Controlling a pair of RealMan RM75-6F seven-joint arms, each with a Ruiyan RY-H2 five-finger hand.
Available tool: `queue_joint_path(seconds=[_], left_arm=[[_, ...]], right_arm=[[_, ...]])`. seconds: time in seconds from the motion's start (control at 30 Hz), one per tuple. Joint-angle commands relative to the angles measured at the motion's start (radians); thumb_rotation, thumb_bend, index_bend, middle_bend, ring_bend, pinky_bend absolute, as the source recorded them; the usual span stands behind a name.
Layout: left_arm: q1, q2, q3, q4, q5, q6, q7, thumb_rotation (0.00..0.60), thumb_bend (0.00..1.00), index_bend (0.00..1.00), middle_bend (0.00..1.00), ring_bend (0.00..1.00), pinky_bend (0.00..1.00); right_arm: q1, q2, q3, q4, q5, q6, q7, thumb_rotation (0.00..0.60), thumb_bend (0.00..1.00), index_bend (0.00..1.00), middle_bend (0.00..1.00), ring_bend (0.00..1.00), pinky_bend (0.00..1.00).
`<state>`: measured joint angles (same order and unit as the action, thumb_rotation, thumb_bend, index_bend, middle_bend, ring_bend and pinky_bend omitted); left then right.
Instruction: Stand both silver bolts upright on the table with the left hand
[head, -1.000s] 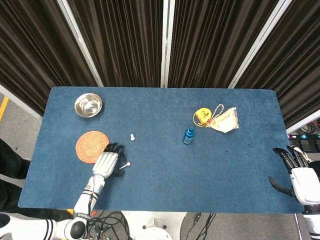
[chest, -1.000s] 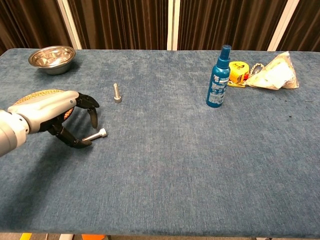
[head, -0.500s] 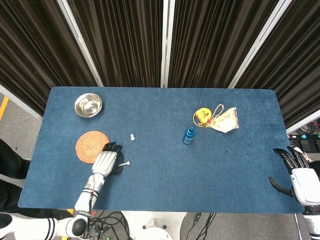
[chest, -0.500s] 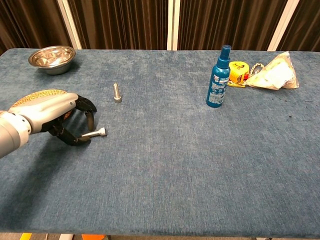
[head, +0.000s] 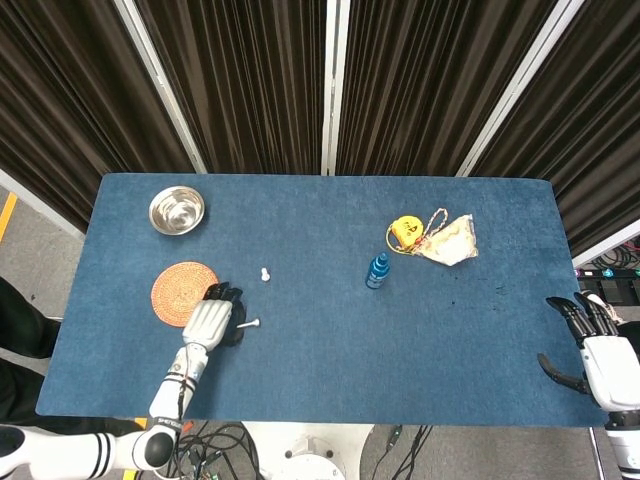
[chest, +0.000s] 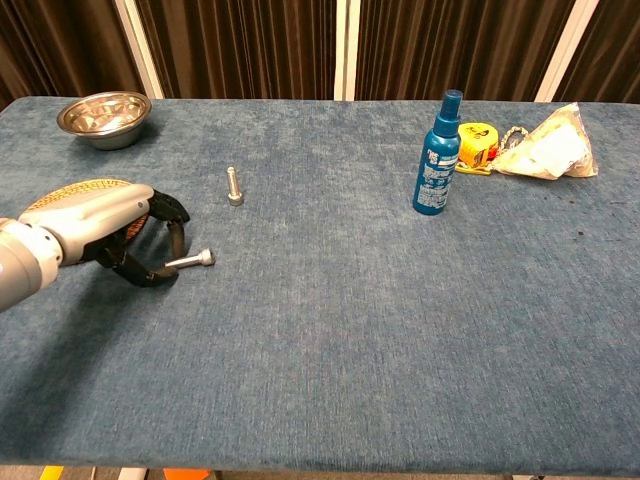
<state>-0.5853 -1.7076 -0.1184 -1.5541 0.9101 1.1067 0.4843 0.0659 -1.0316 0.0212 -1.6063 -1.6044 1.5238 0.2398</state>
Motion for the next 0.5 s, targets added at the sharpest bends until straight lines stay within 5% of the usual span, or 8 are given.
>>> queue_joint_path(seconds=[0.03,0.5], left_arm=[[-0.001,-0.007,-0.004,0.009,-0.005,-0.003,-0.002,0.600,0.37,0.52,0.17,0.00,0.00],[-0.007,0.022,-0.033,-0.017,0.027,0.000,-0.023,0.600,0.42,0.57,0.19,0.00,0.00]], right_arm=[[-0.001,0.001,0.000,0.000,0.001,0.001,0.000,0.600,0.19,0.13,0.17,0.03,0.10],[-0.003,0.001,0.000,0.000,0.002,0.003,0.002,0.600,0.19,0.13,0.17,0.03,0.10]])
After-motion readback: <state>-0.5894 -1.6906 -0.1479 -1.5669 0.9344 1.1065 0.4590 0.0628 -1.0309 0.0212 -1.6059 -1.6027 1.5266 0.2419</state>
